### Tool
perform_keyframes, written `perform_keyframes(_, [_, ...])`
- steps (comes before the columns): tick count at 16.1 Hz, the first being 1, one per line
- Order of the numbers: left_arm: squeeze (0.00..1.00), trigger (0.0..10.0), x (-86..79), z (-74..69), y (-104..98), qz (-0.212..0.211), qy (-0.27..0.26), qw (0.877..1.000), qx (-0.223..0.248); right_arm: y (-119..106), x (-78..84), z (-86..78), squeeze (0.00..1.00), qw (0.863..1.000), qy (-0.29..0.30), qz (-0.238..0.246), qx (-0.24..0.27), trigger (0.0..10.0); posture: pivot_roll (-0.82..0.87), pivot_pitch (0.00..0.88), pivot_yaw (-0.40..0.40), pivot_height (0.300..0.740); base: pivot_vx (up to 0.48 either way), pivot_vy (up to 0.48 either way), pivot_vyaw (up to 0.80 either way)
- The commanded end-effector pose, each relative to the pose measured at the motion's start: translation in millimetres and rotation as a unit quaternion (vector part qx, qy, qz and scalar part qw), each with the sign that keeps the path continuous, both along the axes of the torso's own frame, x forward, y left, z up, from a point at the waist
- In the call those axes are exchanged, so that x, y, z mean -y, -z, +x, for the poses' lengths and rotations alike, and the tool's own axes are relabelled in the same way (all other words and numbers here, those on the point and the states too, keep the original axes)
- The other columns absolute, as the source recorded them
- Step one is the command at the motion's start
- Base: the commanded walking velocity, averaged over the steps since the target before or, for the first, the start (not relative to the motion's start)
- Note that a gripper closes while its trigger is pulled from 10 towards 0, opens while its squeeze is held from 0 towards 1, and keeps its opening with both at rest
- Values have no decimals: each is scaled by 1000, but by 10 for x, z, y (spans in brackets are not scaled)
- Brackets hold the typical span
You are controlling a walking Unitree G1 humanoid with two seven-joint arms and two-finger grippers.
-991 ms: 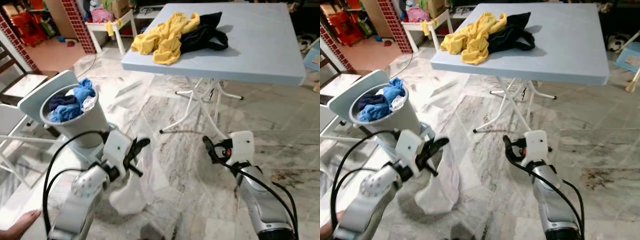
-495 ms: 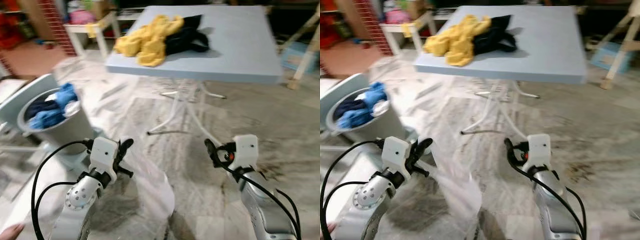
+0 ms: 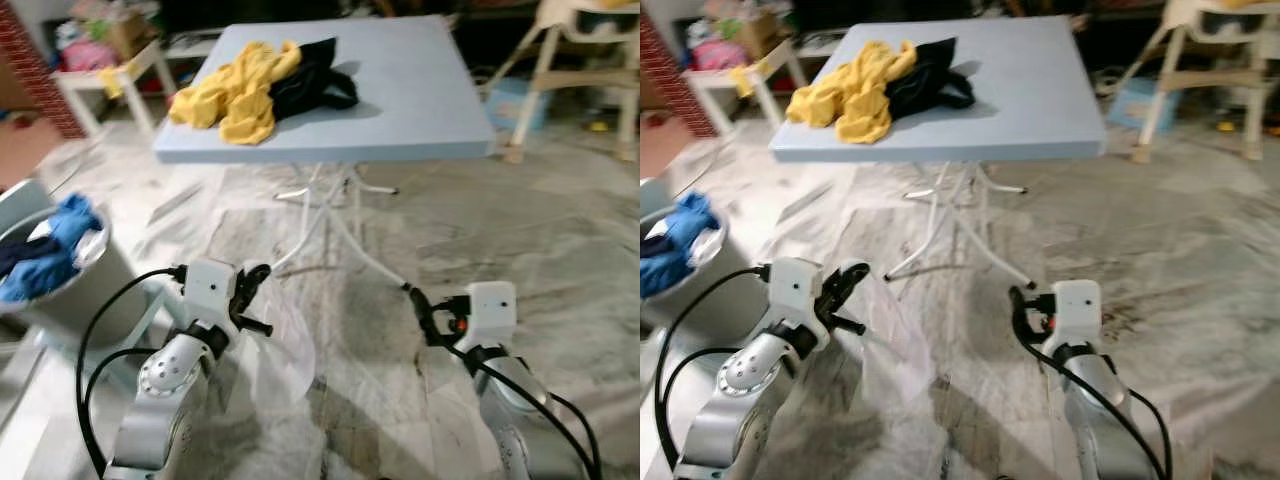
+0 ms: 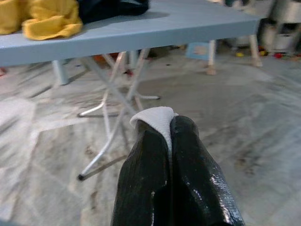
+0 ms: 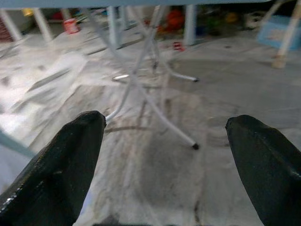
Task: Hang hanger
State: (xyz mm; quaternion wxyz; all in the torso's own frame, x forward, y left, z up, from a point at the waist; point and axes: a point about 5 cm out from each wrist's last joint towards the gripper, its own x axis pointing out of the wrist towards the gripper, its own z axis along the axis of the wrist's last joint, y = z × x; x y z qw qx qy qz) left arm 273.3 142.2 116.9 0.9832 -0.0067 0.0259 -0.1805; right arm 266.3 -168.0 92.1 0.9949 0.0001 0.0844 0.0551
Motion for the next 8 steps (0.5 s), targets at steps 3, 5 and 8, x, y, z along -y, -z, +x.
perform_keyframes(3, [0, 10000, -93, 36, -6, 3, -12, 1000, -5, -21, -63, 5, 0, 1000, -1, 4, 1, 10000, -103, 60, 115, 740, 0, 309, -796])
perform_keyframes(5, [0, 10000, -95, 62, -11, -1, -19, 1000, -11, -18, -53, 8, 0, 1000, 3, 3, 0, 10000, -102, 58, 115, 740, 0, 332, -788])
perform_keyframes(8, [0, 10000, -98, 95, -35, 1, -20, 1000, -9, -17, -54, 17, 0, 1000, 5, 4, 0, 10000, -103, 57, 118, 740, 0, 356, -800])
